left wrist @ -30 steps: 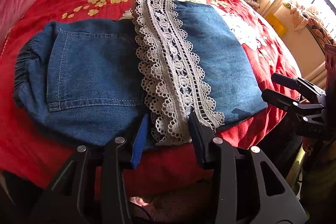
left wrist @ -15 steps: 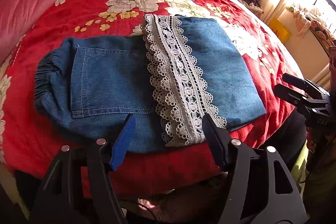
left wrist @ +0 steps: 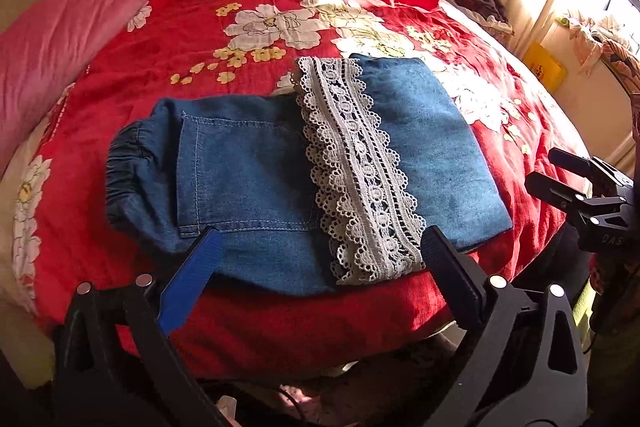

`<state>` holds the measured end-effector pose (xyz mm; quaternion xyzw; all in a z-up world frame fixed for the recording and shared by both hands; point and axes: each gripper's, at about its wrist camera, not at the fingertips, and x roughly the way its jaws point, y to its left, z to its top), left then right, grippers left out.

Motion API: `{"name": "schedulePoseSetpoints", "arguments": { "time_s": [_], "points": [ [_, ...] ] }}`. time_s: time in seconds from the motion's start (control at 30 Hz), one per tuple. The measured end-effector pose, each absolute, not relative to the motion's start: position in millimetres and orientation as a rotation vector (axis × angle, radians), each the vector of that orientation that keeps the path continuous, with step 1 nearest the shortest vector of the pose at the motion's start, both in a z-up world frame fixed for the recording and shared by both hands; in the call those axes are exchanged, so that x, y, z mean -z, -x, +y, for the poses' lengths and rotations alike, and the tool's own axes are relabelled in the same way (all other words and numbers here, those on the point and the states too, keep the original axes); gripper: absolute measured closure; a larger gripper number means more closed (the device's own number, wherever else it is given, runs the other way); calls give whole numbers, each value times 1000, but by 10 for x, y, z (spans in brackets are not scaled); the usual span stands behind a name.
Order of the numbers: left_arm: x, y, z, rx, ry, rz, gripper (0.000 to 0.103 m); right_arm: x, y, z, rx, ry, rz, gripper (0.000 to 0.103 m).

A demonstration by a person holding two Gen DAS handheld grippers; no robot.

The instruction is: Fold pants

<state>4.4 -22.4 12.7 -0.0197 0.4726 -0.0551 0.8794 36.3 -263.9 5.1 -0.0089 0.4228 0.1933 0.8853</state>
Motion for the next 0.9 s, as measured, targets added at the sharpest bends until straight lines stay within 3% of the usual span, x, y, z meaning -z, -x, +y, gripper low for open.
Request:
{"name": "schedulePoseSetpoints", "arguments": {
  "time_s": [0.9],
  "points": [
    [-342, 175, 598, 7, 209, 888, 10, -636, -475, -2091, -472, 65, 804, 4]
  ]
}}
